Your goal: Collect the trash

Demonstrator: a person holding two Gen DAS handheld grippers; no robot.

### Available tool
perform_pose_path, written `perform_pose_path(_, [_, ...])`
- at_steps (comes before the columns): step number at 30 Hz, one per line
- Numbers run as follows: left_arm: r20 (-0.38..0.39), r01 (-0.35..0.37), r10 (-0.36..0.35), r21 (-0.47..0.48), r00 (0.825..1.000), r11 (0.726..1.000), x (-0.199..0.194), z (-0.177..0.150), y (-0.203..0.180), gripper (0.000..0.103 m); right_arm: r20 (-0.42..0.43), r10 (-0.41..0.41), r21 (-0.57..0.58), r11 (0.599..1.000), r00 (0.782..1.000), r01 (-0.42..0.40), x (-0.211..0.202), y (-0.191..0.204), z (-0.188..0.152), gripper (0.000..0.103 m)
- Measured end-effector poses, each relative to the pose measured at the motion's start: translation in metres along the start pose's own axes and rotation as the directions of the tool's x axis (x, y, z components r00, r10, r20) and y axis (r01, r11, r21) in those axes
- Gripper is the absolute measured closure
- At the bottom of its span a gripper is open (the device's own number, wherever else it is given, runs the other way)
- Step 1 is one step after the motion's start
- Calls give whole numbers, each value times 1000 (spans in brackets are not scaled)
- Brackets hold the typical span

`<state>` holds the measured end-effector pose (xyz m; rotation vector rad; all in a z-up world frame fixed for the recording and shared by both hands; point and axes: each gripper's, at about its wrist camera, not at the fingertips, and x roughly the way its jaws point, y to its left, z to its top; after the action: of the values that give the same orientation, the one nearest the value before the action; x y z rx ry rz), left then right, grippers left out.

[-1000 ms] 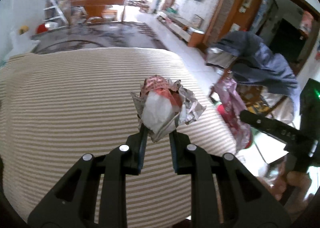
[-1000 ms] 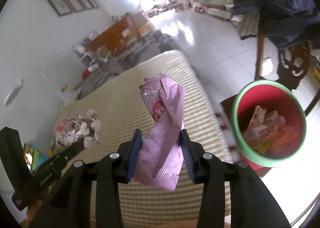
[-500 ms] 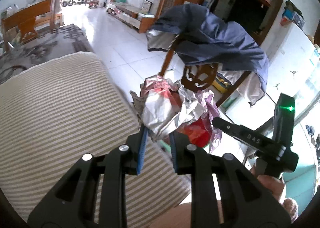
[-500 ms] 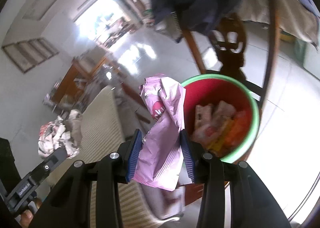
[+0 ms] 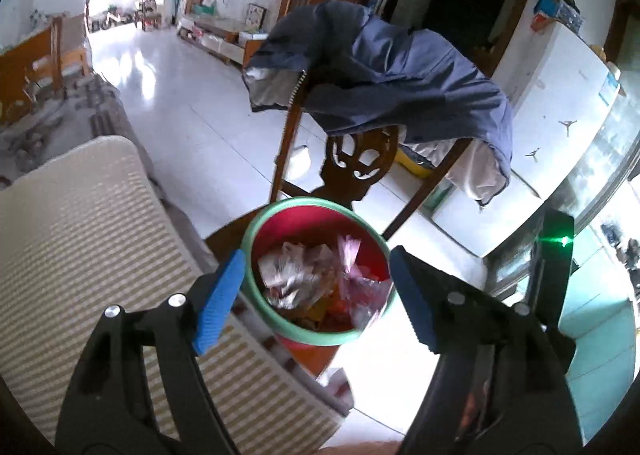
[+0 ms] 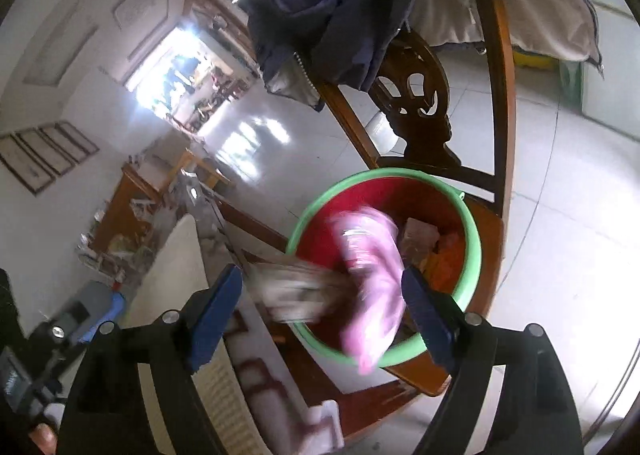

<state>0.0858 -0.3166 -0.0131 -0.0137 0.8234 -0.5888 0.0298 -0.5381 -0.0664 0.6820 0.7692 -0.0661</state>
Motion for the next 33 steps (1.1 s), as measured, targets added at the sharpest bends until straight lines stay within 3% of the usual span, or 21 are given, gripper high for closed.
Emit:
perform_pose_path(3, [40, -43, 43, -14, 998, 999, -19, -9, 11, 9, 6, -4, -25, 1000, 1000, 4, -4, 13, -2, 23])
perform_pose_path(6, [87, -70, 78, -89, 993, 994, -47, -20, 34, 6, 33, -18, -145, 989, 999, 23, -11, 51, -6, 22])
perform_pose_path(8, [135, -99, 119, -148, 984, 984, -72, -32, 53, 6, 63, -6, -223, 975, 998, 20, -18, 79, -11, 17])
perform_pose_path(10, [167, -162, 194, -187, 967, 969, -96, -45, 73, 6, 107, 31, -317, 949, 994, 4, -28, 116, -20, 10])
perform_pose_path(13, [155, -182, 220, -225, 963, 957, -120, -62, 106, 6, 162, 92, -440, 898, 982, -11, -40, 163, -35, 7])
perform_pose_path(16, [147, -222, 267, -267, 952, 938, -141, -77, 136, 6, 187, 201, -511, 856, 962, -79, -49, 207, -54, 7])
perform_pose_path(21, [212, -294, 382, -354, 899, 888, -183, -107, 183, 6, 243, 310, -520, 841, 919, -146, -35, 234, -86, 7])
perform_pose_path(23, [245, -304, 418, -392, 875, 868, -193, -117, 196, 5, 249, 286, -513, 849, 925, -124, -19, 233, -102, 7])
perform_pose_path(26, [261, -329, 474, -449, 841, 831, -200, -127, 211, 5, 169, 184, -502, 862, 968, -77, 6, 237, -107, 7])
perform_pose_path(29, [293, -295, 462, -470, 837, 832, -206, -126, 215, 5, 221, 167, -507, 861, 961, -33, 5, 237, -110, 7])
perform_pose_path(33, [346, -330, 491, -431, 799, 840, -215, -128, 205, 5, 256, 164, -521, 853, 953, -7, 3, 239, -114, 7])
